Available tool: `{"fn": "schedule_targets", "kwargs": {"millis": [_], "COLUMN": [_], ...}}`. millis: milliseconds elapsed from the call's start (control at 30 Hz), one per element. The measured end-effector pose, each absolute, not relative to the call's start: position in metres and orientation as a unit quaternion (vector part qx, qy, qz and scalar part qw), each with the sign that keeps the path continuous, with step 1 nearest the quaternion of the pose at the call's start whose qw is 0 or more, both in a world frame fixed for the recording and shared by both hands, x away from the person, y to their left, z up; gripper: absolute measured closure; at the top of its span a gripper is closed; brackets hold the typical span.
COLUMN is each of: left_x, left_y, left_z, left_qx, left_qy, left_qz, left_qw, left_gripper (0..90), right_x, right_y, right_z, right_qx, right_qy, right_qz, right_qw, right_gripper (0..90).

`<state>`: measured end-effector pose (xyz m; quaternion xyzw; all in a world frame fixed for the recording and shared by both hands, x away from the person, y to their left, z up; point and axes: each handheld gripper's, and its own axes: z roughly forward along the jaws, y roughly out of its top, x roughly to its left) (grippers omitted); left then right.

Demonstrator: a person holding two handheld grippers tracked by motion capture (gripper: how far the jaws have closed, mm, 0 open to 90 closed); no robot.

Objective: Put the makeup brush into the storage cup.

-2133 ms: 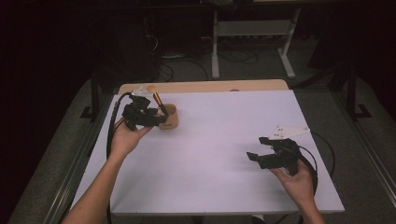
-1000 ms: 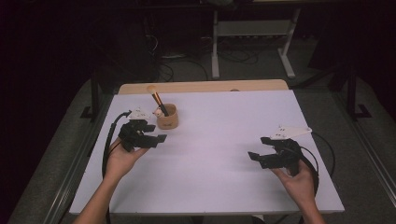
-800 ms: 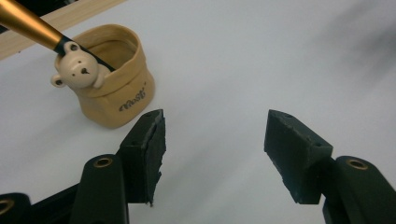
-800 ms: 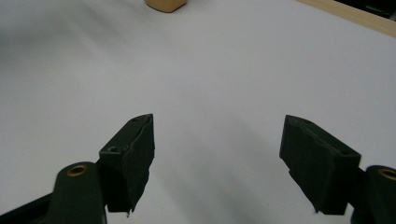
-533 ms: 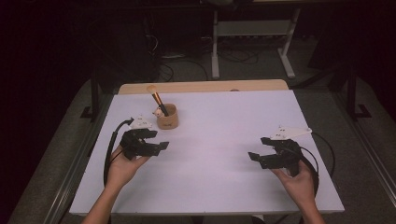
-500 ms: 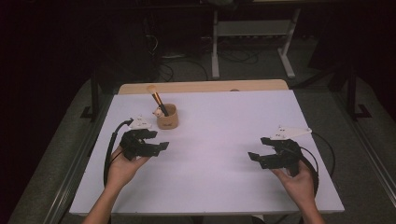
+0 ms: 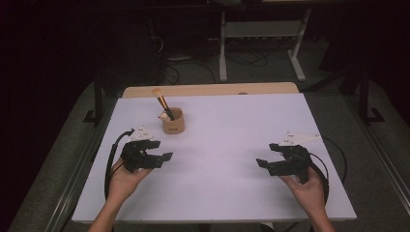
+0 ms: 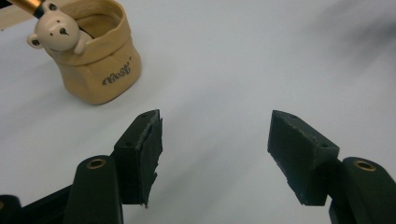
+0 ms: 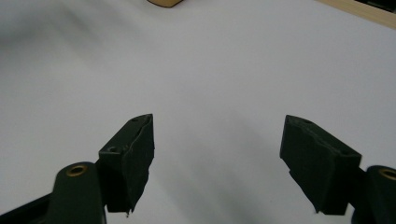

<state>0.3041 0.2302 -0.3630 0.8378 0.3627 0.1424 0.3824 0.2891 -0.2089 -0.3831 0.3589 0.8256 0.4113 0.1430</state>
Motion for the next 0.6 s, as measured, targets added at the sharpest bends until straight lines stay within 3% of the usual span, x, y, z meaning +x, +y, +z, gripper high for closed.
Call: {"fn": "schedule_targets", "kwargs": {"millis": [600], "left_x": [0.286], "left_y": [0.239], "left_z": [-0.378], "left_qx": [0.833], "left_qy": [0.364], "left_qz": [0.152], "left_qw": [0.389], "left_gripper": [33.5], "right_x": [0.288], "right_y": [-0.207], "right_z": [-0.384], "right_qx": [0.358], "right_qy": [0.827], "right_qz": [0.41], "right_qw": [0.143], "right_gripper": [25.1]}}
